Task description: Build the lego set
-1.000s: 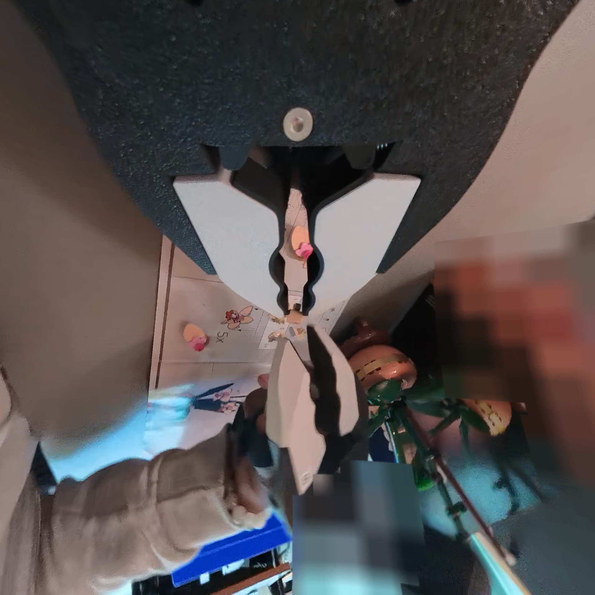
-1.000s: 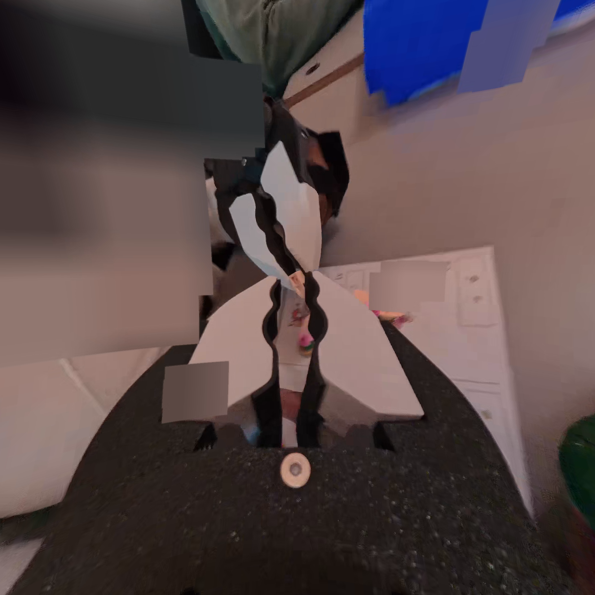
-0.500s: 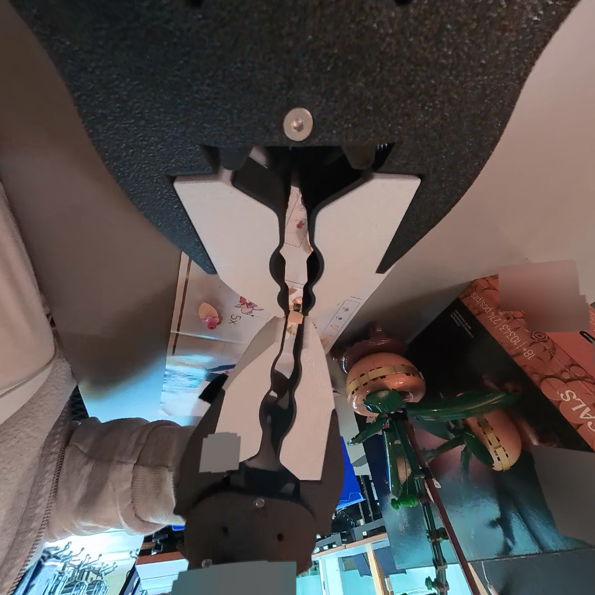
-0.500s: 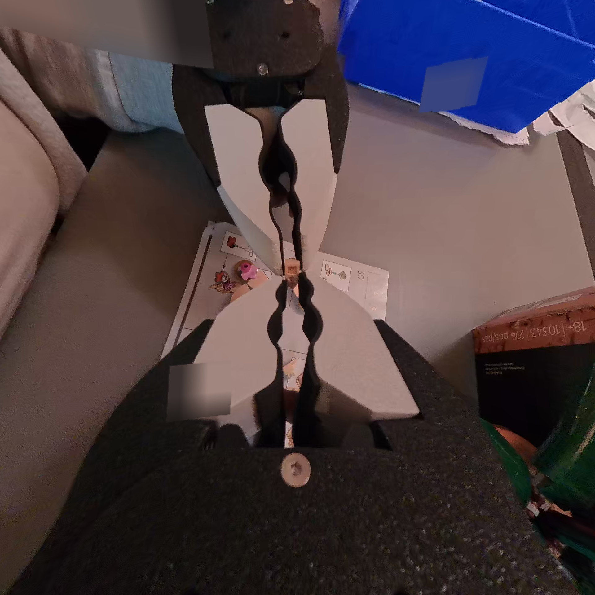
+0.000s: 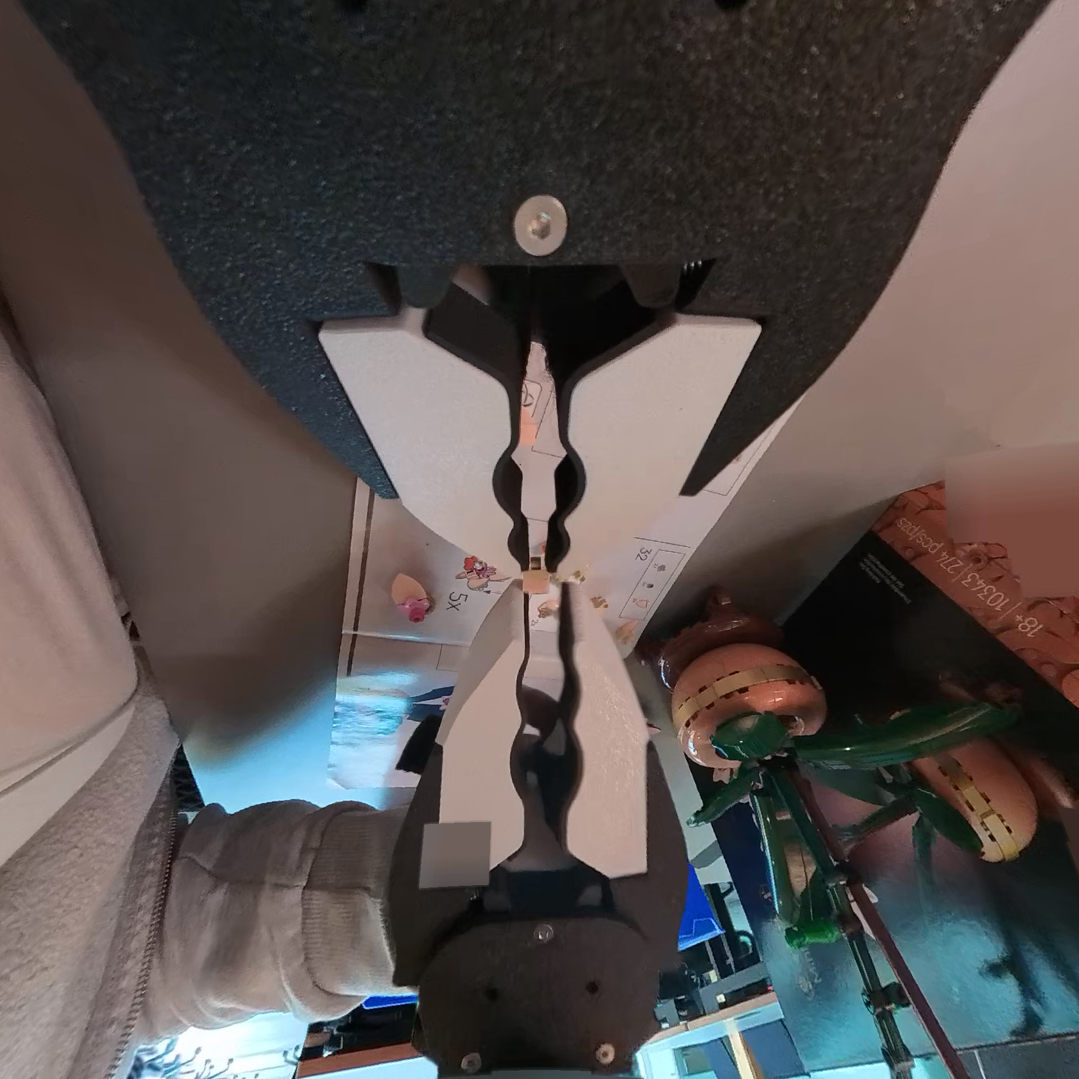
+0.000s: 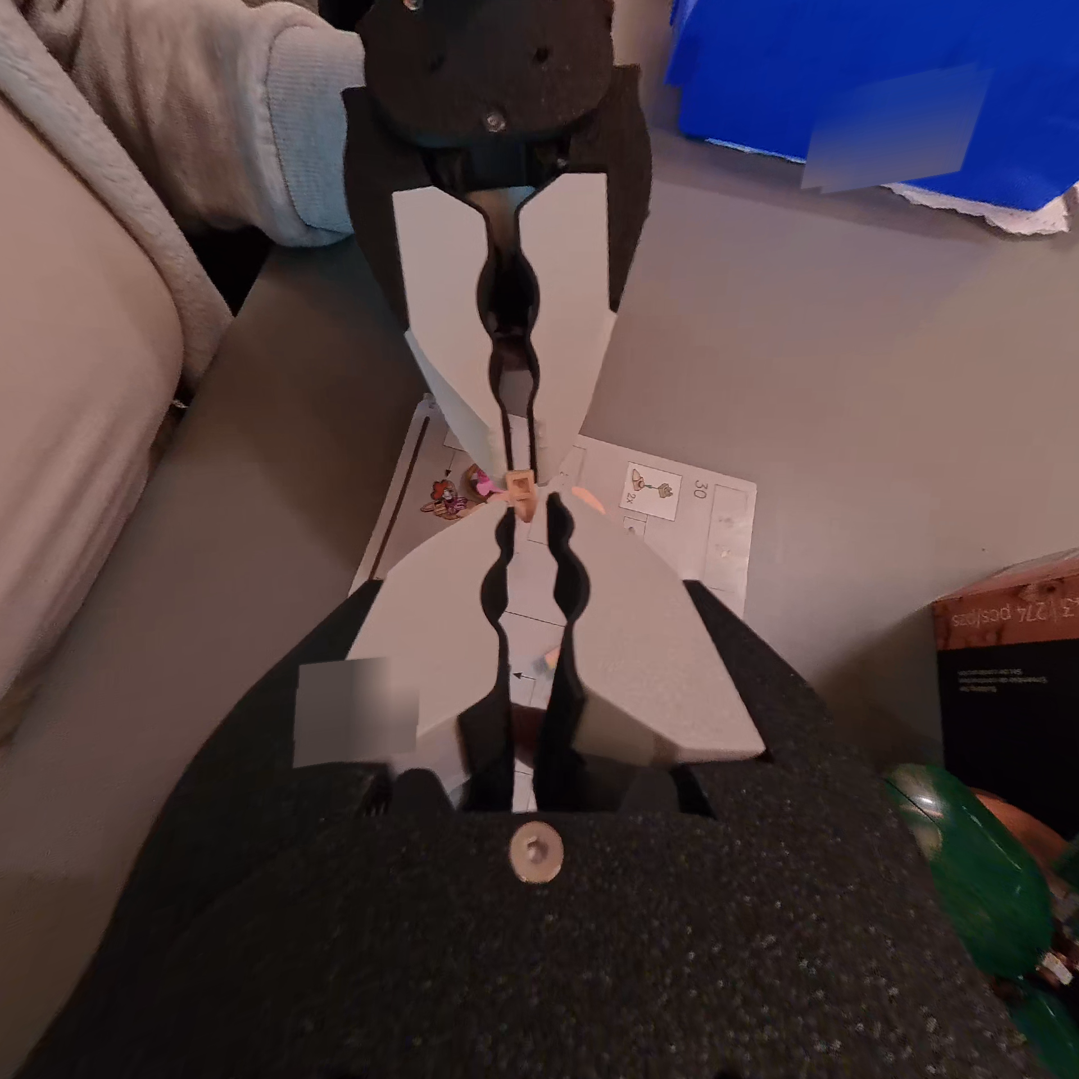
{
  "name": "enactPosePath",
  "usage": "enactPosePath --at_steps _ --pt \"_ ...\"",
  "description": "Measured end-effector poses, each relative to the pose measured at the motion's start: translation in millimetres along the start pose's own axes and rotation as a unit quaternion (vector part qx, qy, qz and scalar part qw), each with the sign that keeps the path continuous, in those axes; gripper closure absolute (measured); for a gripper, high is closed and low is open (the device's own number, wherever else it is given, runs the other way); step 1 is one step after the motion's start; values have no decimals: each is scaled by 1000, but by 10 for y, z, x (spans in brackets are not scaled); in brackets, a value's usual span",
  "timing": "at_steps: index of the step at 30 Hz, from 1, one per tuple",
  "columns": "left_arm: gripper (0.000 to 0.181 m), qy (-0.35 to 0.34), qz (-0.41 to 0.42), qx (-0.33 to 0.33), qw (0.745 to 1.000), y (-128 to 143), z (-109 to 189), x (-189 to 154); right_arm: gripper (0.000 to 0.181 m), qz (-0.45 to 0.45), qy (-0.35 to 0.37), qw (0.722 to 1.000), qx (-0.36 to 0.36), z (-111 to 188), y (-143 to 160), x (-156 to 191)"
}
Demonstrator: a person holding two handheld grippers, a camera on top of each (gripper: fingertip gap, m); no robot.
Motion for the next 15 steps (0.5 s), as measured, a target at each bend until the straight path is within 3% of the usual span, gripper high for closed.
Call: enactPosePath --at_steps 10,15 --pt "176 -8 -2 8 1000 5 -16 -5 173 10 -1 1000 5 -14 -10 17" --pt "150 -95 27 121 988 219 90 213 173 -30 25 996 84 -26 234 -201"
Point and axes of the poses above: each gripper's, where its closed fingertips meet, z back along the fingers, y out of its underside, x = y × z across the jaws, the point moved 4 cm from there along z, back along the fingers, and after that the axes turned 4 degrees about y, right-handed, at the moved point
